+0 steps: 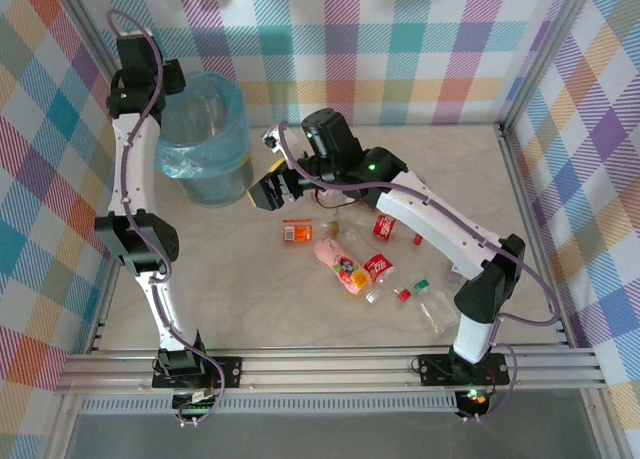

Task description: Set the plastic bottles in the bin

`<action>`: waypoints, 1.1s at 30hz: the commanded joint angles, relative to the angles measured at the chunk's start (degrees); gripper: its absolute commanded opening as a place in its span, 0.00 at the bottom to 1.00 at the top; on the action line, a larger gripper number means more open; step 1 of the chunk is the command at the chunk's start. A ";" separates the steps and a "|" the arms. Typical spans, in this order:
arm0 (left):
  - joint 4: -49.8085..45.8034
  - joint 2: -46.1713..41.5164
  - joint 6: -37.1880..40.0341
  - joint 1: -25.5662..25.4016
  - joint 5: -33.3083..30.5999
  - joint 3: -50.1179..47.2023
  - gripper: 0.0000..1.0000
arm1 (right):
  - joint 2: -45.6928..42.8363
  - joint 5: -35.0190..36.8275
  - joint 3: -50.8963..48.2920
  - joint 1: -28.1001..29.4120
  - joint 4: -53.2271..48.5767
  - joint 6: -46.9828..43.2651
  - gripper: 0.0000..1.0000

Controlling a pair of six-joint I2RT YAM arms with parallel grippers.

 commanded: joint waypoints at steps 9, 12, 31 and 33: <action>-7.81 -19.30 -0.96 -7.78 5.89 -9.15 0.68 | -6.01 4.73 -1.08 0.54 -7.40 -0.90 0.87; -5.50 -27.22 -0.56 -12.35 6.77 -19.28 0.68 | -8.11 6.03 -3.80 0.49 -8.88 -1.16 0.87; 4.40 -56.14 4.73 -32.61 28.79 -66.38 0.69 | -23.71 12.87 -39.35 0.41 -7.41 -5.57 0.90; 4.44 -56.08 5.79 -33.70 30.89 -68.54 0.70 | -23.90 12.75 -41.93 0.45 -6.91 -4.60 0.90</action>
